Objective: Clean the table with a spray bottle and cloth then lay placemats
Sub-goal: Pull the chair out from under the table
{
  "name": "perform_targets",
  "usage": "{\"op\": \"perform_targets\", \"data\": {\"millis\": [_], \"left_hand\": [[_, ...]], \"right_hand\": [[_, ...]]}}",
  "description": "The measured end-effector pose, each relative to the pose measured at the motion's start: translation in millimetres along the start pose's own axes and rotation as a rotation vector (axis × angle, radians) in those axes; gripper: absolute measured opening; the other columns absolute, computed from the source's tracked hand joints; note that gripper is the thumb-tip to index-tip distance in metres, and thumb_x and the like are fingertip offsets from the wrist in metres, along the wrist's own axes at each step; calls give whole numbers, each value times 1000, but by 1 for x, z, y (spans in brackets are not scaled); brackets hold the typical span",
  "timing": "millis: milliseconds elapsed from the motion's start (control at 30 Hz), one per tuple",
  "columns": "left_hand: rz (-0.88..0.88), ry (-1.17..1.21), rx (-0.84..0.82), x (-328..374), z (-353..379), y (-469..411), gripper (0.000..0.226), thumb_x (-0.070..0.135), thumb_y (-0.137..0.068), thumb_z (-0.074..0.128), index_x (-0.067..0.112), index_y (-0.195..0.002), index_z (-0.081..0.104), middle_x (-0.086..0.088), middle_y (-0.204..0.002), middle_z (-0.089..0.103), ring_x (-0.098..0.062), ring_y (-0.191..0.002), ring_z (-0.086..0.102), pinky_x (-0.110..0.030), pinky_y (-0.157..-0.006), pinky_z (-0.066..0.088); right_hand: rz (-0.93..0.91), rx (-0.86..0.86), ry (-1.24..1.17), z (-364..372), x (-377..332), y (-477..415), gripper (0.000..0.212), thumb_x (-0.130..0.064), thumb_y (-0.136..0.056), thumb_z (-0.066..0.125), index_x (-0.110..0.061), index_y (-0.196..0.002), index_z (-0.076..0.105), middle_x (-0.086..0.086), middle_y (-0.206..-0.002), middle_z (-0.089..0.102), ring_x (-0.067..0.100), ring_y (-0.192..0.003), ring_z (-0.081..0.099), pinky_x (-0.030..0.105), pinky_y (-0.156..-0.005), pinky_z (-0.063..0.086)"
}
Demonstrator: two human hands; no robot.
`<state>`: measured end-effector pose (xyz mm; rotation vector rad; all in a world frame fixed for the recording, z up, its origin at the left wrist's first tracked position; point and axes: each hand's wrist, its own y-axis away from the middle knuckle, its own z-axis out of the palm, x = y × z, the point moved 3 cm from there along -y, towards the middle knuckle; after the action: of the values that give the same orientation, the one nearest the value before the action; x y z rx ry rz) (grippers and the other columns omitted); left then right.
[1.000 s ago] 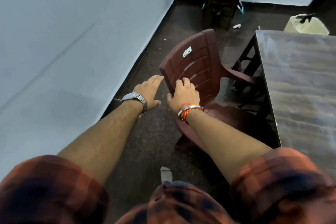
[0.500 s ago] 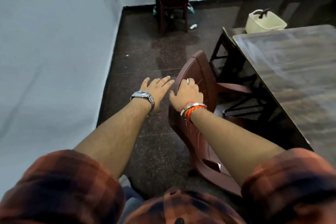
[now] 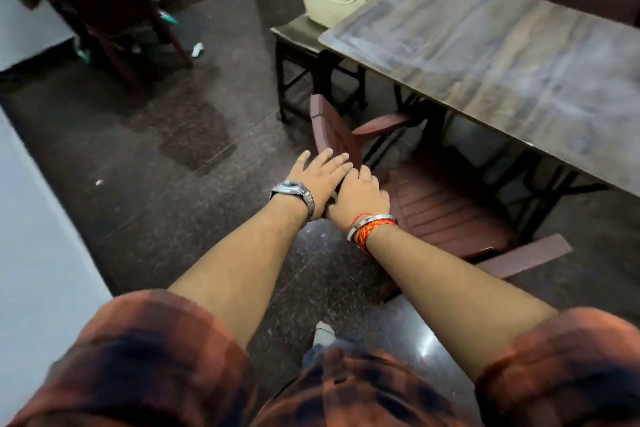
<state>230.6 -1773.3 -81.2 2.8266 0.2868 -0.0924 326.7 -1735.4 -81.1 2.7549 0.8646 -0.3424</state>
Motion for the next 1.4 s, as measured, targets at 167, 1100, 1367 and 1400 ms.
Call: {"op": "perform_targets", "data": {"millis": [167,1100,1367,1400], "left_hand": [[176,-46,19,-10,2,-26,66,29,-89,62,25,-149,34,6,-158,30,-21,-151,12,-49,-120,9],[875,-237,123,-84,25,-43,30,10,-92,47,27,-110,64,-7,-109,70,-31,-101,67,-34,-69,43],[852,-178,87,-54,25,5,26,11,-84,57,24,-105,66,-8,-105,69,-34,-97,67,-38,-73,51],[845,-168,83,-45,25,15,25,11,-83,58,24,-103,66,-7,-103,69,-34,-95,67,-37,-70,50]], "right_hand": [[171,32,-4,7,-3,-15,56,-43,-78,61,-11,-122,46,9,-126,48,28,-117,48,42,-91,42],[577,-9,185,44,-79,36,27,-11,-94,39,-10,-113,58,17,-108,62,40,-100,60,43,-78,47],[554,-17,284,42,-60,89,26,-9,-91,42,-15,-110,58,13,-105,64,37,-97,62,40,-76,49],[545,-17,293,40,-54,101,26,-8,-90,43,-15,-109,58,13,-105,64,37,-97,62,39,-76,49]]}}
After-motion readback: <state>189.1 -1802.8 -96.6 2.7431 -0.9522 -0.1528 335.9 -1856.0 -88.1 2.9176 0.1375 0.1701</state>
